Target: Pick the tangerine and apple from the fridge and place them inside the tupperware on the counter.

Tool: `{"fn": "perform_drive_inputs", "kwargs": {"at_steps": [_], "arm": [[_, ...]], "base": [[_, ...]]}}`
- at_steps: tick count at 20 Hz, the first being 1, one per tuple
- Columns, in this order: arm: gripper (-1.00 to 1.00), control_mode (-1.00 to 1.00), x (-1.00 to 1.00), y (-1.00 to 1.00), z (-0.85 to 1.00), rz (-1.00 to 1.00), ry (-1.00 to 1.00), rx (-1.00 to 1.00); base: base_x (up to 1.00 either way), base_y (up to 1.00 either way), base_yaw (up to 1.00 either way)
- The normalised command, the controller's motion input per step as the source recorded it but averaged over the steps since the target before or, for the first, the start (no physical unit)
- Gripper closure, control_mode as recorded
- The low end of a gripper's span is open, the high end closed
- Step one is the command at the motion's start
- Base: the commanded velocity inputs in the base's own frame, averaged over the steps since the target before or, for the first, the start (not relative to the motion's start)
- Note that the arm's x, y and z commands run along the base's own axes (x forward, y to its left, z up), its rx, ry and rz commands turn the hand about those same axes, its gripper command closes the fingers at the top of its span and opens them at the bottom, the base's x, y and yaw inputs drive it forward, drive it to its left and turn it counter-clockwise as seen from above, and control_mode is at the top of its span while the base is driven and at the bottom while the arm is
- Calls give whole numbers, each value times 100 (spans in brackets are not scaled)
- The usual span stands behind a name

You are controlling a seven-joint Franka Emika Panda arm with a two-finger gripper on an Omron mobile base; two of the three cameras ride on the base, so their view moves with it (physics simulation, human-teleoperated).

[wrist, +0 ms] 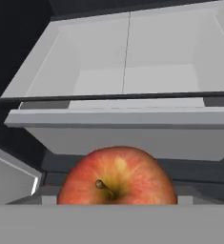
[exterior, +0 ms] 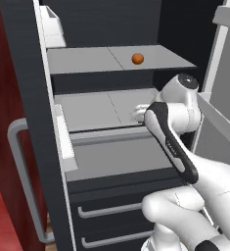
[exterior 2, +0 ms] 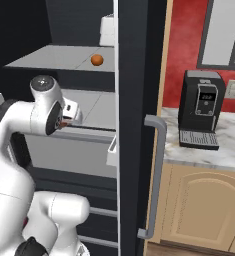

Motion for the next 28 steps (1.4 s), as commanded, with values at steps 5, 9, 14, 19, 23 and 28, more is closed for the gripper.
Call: {"fn": "perform_drive_inputs", "kwargs": {"at_steps": [5, 9, 14, 19, 23, 28], "arm": [[100, -100, -83, -4, 33, 20, 18, 0], [100, 100, -26, 0, 1, 7, 14, 0], [100, 100, 0, 0, 0, 0, 0, 0], [100, 100, 0, 0, 0, 0, 0, 0], [100, 100, 0, 0, 0, 0, 0, 0], [100, 100, 0, 0, 0, 0, 0, 0]], "base": [[0, 0, 0], [-39, 0, 3], [-100, -1, 2], [-83, -72, 0], [-20, -100, -3], [0, -100, -4]]}}
